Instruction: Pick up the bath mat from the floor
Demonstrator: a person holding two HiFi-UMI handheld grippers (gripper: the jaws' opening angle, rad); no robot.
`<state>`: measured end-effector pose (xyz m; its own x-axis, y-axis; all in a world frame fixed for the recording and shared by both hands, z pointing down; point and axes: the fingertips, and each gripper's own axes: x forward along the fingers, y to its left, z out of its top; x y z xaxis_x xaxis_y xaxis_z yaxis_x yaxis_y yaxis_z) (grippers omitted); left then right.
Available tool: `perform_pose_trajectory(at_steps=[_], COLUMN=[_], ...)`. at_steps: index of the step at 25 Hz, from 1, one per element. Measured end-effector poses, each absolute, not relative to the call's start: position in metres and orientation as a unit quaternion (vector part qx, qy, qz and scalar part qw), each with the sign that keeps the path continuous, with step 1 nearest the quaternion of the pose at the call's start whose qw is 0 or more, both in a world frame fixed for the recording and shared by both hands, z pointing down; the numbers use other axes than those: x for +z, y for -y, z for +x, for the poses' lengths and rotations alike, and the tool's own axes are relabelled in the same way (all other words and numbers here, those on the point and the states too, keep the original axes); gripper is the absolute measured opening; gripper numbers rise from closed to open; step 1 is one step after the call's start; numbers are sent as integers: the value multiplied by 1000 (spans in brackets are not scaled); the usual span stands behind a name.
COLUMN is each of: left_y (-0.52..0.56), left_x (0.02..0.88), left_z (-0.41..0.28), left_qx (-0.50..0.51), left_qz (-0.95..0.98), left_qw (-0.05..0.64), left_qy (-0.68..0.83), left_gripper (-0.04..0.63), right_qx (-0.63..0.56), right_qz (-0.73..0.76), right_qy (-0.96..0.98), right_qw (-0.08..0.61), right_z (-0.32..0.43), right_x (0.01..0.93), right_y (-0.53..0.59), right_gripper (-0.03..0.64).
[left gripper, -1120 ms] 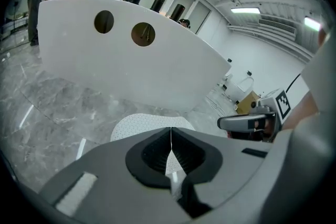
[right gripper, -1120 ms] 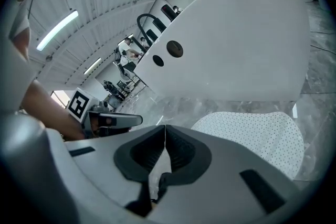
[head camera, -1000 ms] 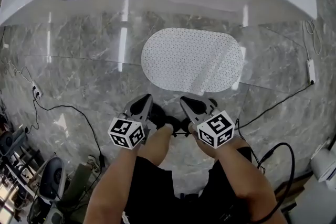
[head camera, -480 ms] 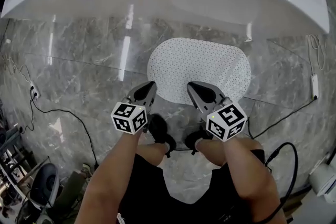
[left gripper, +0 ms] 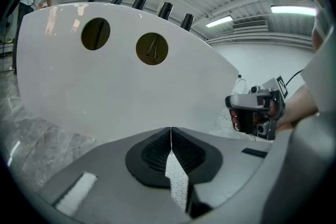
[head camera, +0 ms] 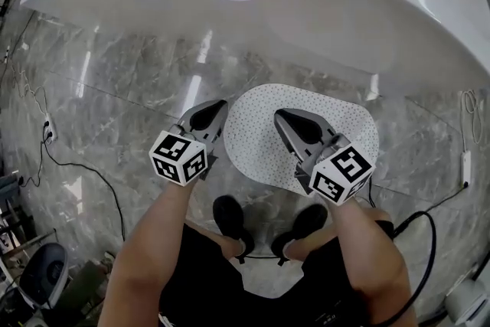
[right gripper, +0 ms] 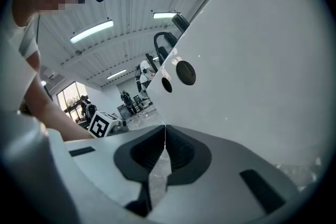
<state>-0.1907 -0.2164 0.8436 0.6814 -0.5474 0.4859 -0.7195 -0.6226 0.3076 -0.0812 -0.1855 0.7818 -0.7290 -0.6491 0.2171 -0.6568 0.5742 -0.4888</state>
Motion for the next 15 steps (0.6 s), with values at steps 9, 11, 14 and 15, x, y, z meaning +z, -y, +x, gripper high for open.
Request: perform_pose_trajectory(at_steps=[9, 11, 14, 15], left_y=[242, 245, 242, 240], left_x=[860, 868, 886, 894], left_z=[-200, -197, -191, -190], left_qx=[192, 200, 223, 235], left_qz=[890, 894, 900, 901], left_qw=[224, 219, 218, 217], left_qy=[348, 336, 304, 293], left_gripper=[8, 8, 8, 8], right_qx=[240, 231, 218, 213], right_qz=[358, 355, 346, 344], right_qy=[902, 906, 913, 915], right_qw=[-12, -12, -8, -6], right_z=[-82, -83, -84, -84], right_x=[794, 795, 797, 797], right_y=[208, 211, 214, 214], right_gripper=[6, 6, 6, 6])
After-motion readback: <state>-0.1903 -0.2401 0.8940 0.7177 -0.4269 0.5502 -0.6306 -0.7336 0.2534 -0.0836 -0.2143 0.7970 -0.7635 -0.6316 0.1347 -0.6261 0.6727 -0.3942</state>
